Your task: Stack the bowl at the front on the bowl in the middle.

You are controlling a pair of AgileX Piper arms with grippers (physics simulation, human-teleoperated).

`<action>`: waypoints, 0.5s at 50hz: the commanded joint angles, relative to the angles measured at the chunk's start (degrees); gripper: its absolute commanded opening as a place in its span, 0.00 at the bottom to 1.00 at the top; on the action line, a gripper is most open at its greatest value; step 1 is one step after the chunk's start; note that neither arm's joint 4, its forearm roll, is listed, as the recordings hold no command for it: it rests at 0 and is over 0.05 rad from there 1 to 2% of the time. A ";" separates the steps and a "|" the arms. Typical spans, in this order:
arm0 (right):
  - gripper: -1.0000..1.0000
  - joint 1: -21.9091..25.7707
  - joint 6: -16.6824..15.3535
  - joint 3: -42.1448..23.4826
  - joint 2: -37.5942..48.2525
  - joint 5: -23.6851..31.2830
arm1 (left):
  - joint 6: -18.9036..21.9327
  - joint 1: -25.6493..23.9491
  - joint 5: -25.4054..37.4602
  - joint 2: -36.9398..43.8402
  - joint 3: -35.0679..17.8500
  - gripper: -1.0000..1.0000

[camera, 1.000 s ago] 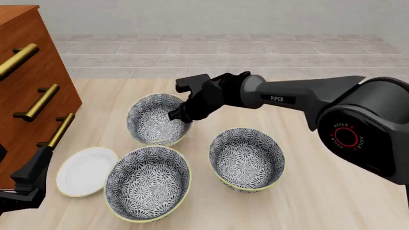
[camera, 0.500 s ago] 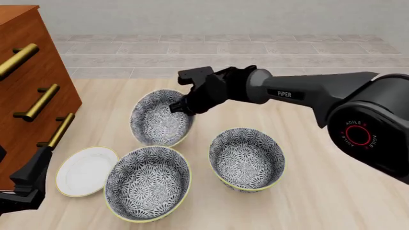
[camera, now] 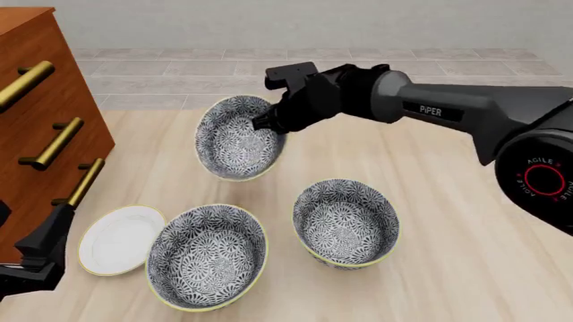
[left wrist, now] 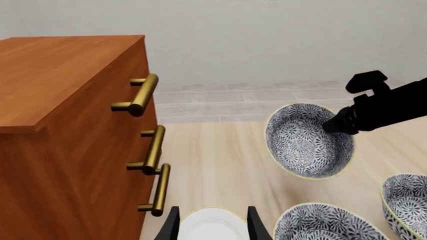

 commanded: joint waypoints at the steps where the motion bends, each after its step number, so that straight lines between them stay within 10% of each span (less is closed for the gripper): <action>1: 0.00 -2.32 -2.45 -0.53 -3.94 1.15 | -0.13 -0.50 -0.54 0.44 -0.01 1.00; 25: 0.00 0.41 -1.15 7.32 -14.87 0.59 | 0.86 -0.31 0.60 -1.06 -0.01 1.00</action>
